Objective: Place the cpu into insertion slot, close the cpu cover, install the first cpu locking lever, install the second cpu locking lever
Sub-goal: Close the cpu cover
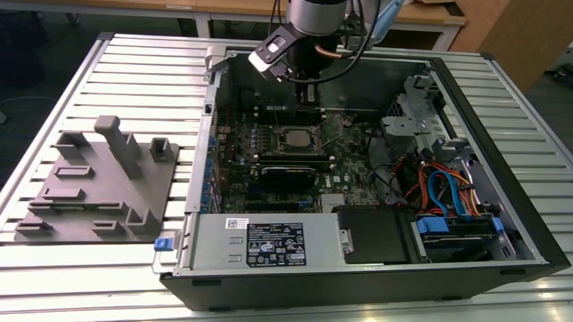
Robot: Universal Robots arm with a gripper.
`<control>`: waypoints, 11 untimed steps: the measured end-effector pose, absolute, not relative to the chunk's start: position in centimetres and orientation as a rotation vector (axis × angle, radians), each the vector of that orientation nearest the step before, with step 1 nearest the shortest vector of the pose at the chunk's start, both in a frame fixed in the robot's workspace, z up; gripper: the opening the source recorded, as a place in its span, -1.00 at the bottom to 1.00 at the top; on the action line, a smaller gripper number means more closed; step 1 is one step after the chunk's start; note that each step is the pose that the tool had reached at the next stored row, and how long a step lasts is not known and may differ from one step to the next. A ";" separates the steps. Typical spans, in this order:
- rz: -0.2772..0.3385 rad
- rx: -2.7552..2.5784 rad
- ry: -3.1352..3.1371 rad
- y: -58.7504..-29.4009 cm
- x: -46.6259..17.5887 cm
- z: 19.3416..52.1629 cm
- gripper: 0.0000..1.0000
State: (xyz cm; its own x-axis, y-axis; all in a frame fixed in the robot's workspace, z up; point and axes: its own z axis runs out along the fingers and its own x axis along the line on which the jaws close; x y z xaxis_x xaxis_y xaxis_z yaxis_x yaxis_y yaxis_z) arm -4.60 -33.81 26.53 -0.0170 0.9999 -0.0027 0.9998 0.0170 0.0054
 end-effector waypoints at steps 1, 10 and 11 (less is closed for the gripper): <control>0.003 2.196 2.239 -33.8 -4.6 26.5 -0.80; 0.003 2.195 2.239 -33.8 -4.6 26.9 -0.80; 0.003 2.196 2.239 -33.8 -4.6 26.9 -0.80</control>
State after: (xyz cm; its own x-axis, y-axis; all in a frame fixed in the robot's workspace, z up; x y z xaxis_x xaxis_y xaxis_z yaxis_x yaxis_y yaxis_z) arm -4.60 -33.81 26.93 -0.0196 0.9998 -0.0026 0.9998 0.0196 0.0055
